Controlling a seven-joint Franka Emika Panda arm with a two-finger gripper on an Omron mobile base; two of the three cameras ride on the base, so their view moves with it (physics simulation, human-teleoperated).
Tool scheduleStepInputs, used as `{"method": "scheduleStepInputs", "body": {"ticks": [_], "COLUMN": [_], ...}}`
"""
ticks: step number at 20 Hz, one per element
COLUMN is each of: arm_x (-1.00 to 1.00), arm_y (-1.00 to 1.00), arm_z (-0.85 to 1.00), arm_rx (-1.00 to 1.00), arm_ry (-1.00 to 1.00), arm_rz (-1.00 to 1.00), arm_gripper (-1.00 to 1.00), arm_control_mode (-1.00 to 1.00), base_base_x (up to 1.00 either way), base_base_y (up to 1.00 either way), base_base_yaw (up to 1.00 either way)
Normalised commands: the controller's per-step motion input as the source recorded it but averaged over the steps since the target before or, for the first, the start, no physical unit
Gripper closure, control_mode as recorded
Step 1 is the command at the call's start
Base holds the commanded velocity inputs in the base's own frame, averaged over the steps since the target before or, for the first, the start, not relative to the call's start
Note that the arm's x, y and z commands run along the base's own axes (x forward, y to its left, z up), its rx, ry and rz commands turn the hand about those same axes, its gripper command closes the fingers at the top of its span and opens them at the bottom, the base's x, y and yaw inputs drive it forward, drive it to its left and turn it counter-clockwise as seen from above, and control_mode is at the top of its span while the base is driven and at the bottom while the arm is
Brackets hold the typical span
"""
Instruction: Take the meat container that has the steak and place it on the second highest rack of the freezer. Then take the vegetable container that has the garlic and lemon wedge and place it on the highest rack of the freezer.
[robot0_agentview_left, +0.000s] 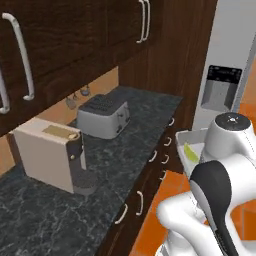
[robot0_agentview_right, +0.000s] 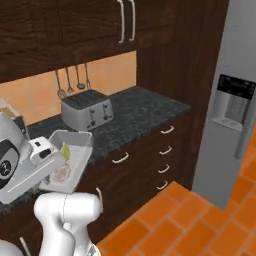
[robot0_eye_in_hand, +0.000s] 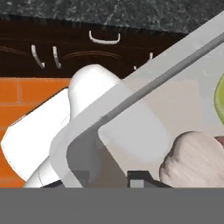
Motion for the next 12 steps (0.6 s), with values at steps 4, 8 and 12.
{"method": "scheduleStepInputs", "body": {"ticks": [4, 8, 12], "arm_x": [0.00, 0.00, 0.00], "arm_y": [0.00, 0.00, 0.00], "arm_z": [0.00, 0.00, 0.00], "arm_rx": [0.00, 0.00, 0.00], "arm_ry": [0.00, 0.00, 0.00], "arm_rz": [0.00, 0.00, 0.00], "arm_gripper": [1.00, 1.00, 1.00], "arm_control_mode": [1.00, 1.00, 1.00], "base_base_x": [-0.03, 0.00, 0.04], "base_base_y": [-0.34, -0.93, -1.00], "base_base_yaw": [-0.67, -0.47, -0.30]}}
